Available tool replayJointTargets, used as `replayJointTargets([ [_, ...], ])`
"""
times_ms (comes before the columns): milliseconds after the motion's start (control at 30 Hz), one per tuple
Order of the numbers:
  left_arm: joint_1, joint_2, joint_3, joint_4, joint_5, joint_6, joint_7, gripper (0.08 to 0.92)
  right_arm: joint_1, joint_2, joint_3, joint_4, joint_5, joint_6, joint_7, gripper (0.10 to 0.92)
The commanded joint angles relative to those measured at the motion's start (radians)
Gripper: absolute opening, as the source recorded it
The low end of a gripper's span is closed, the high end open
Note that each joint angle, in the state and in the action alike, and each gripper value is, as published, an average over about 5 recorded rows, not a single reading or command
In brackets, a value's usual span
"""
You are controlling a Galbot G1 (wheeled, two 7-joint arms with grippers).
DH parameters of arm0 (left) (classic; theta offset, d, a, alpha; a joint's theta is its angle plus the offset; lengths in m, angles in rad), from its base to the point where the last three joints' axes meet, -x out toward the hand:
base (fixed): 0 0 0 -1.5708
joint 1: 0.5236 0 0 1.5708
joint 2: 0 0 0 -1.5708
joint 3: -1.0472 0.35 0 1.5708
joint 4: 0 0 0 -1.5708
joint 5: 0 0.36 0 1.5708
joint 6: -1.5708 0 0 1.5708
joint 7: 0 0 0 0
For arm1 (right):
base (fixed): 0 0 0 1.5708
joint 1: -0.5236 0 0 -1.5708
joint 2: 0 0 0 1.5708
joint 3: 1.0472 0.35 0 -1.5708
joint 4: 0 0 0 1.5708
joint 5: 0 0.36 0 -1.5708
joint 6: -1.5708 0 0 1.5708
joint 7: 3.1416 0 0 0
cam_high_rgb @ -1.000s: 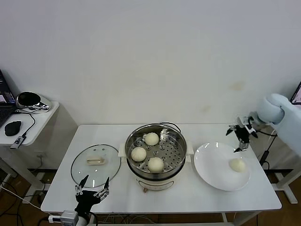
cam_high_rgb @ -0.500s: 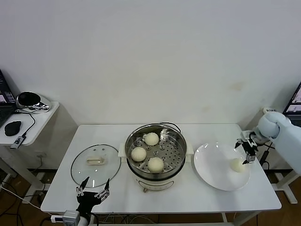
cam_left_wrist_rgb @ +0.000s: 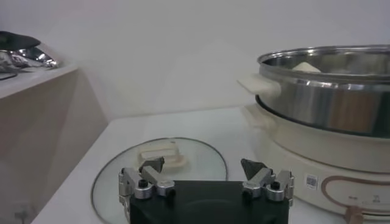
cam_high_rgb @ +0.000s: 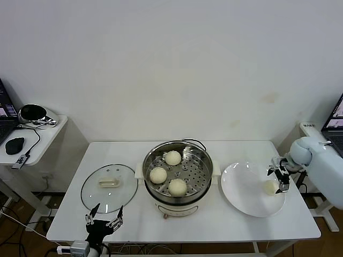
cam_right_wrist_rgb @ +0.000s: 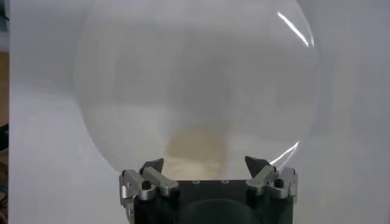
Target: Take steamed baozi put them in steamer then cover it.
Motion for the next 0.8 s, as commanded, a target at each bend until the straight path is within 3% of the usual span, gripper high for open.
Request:
replayJointTargets([
  [33,-0.001,-0.003,0.003,0.009,0.001,0.0,0.0,0.823,-0.025,0.02,0.02,-0.024,-0.034,-0.004,0.029,0.823],
  [633,-0.005,-0.003,0.002,0.014,-0.003,0.001,0.001,0.823,-0.027,0.054,0.025,-0.046,-0.047,-0.007,0.021,0.823],
  [800,-0.008,-0.003,0.003,0.017,-0.003,0.001,0.001,0.823,-0.027,0.048,0.029,-0.045,-0.045,-0.007,0.022,0.752],
])
